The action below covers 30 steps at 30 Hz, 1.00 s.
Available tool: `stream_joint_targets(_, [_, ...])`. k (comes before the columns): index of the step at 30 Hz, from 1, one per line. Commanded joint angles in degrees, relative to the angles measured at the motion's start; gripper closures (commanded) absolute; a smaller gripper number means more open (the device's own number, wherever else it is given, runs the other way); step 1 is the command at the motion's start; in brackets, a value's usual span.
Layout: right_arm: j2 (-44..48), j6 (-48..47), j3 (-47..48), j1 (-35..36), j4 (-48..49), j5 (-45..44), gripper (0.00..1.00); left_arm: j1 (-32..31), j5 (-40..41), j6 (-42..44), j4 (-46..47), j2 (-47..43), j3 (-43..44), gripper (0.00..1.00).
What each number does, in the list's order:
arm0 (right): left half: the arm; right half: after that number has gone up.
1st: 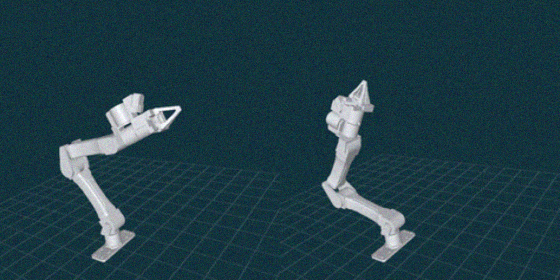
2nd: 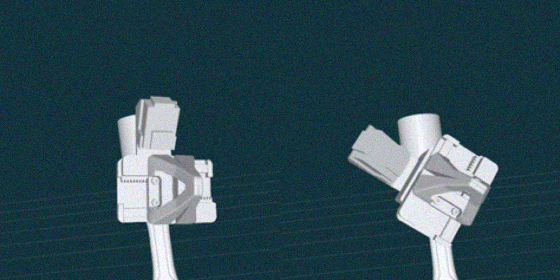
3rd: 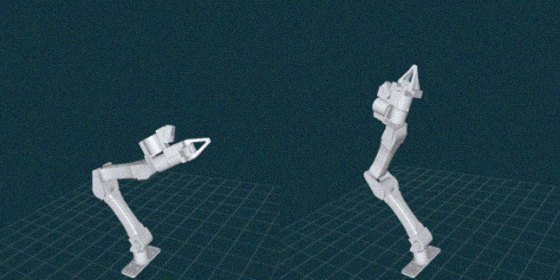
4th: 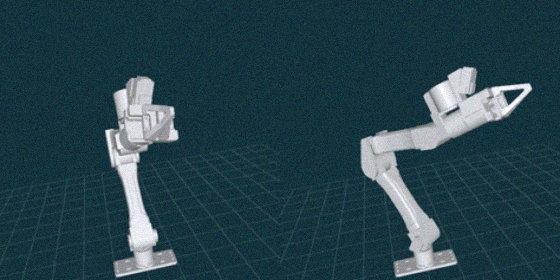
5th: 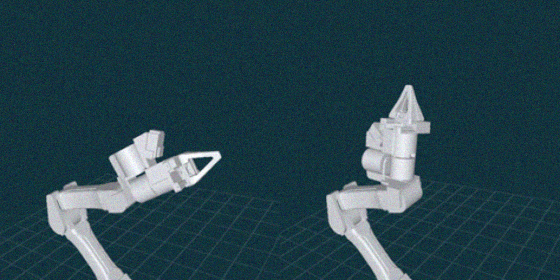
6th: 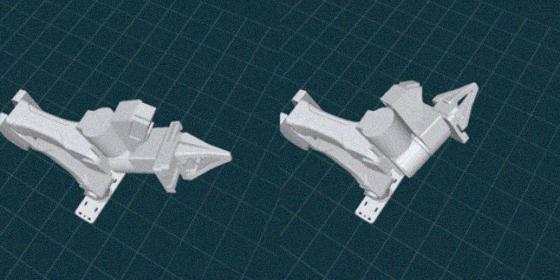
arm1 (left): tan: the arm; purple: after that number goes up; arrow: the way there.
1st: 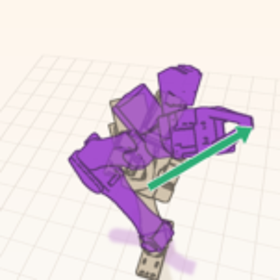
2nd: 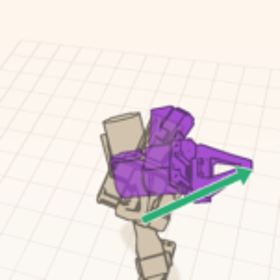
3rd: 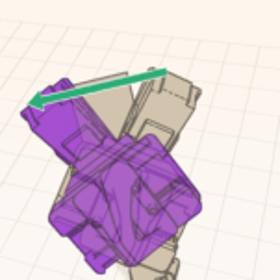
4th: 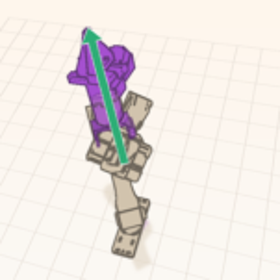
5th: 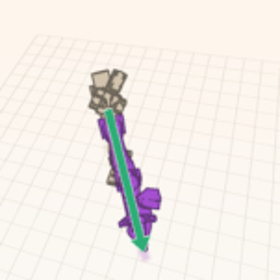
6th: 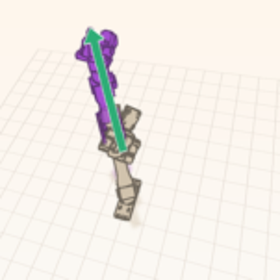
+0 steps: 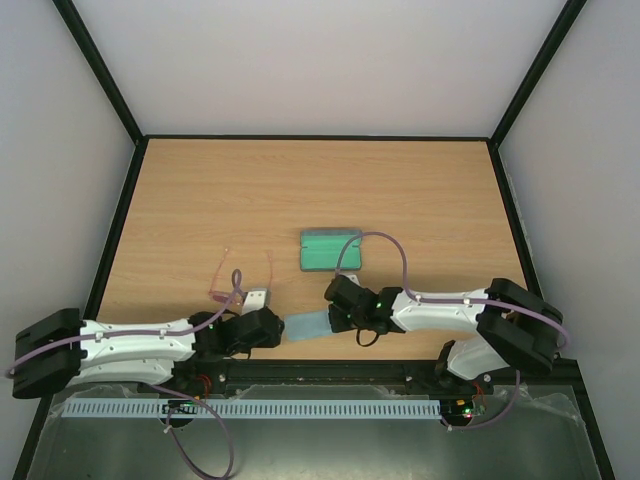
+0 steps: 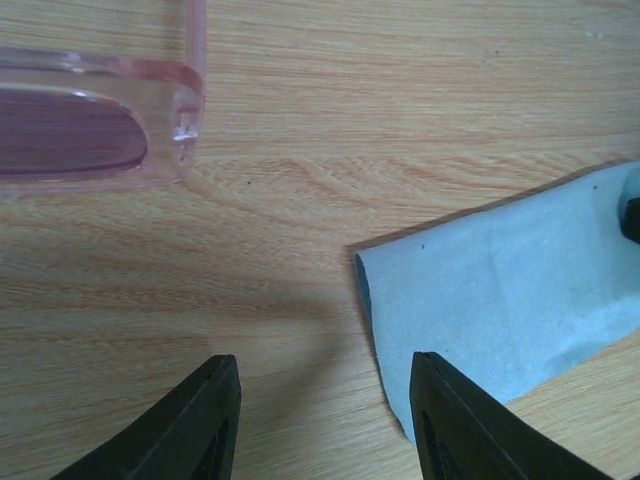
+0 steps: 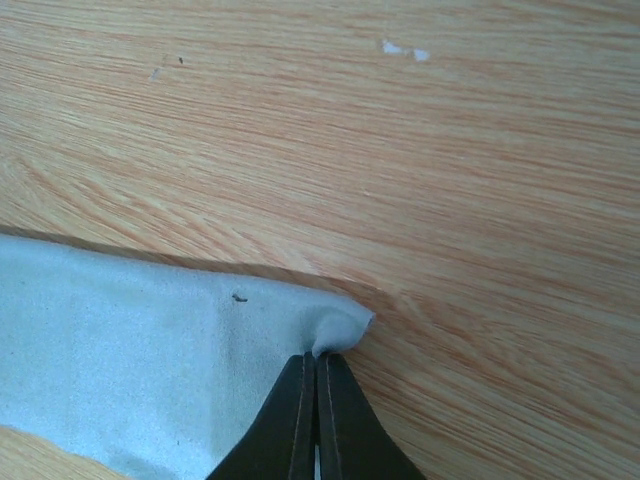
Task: Organize the sunglasses
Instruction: Pick up the glasses cleaning cloth from the center of the board.
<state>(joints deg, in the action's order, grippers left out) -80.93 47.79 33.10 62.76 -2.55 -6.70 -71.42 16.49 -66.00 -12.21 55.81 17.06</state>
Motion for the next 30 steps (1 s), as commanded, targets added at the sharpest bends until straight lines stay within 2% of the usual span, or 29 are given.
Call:
stream_joint_targets(1, [0.68,0.45,-2.46,0.40,-7.21,-2.78,0.99,-0.38,-0.54,0.08,1.05,4.26,2.61,0.50])
stream_joint_targets(10, [2.11,0.40,-3.37,0.48,-6.90,-2.80,0.99,-0.46,-1.98,-0.28,3.58,8.32,3.32,0.53])
stream_joint_targets(18, [2.33,0.61,-4.37,0.42,-5.42,-2.53,0.99,-2.12,-2.56,-1.30,4.24,12.83,5.52,0.59])
stream_joint_targets(30, [3.44,0.43,-5.39,0.42,-4.62,-2.27,0.99,-3.45,-3.40,-3.52,6.14,17.09,5.80,0.75])
